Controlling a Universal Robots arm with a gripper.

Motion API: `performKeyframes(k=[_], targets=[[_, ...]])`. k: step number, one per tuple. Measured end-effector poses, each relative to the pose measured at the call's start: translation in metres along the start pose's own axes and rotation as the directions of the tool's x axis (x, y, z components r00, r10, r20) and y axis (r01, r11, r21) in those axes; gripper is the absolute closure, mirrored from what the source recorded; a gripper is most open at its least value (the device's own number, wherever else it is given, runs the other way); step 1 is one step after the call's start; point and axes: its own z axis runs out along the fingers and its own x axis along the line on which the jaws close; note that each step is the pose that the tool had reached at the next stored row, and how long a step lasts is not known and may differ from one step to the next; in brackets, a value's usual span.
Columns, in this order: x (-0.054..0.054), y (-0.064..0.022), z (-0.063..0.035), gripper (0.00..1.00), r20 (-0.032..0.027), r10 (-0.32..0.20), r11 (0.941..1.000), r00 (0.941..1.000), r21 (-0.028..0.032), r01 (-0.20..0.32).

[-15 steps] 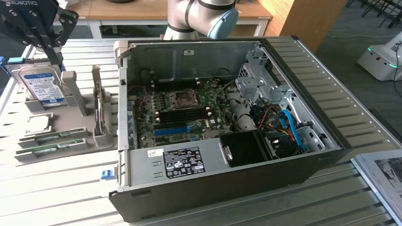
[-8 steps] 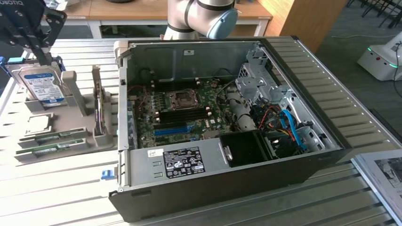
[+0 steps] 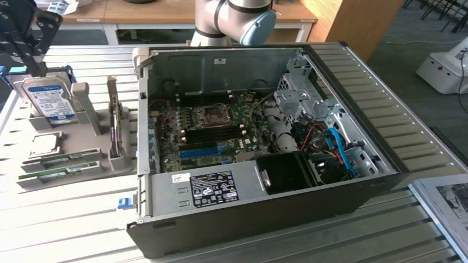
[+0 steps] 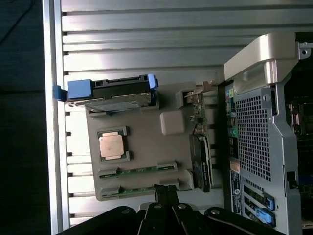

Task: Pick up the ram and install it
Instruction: 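Reach for the ram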

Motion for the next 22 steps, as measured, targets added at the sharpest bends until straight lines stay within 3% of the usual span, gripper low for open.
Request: performKeyframes(k=[8,22], targets=[[0.014,-0.0011,0.0,0.9,-0.0038,0.0,1.0,1.0,0.0003,0.0],[0.019,-0.0015,-0.0001,0.9,-0.004,0.0,1.0,1.0,0.0003,0.0]])
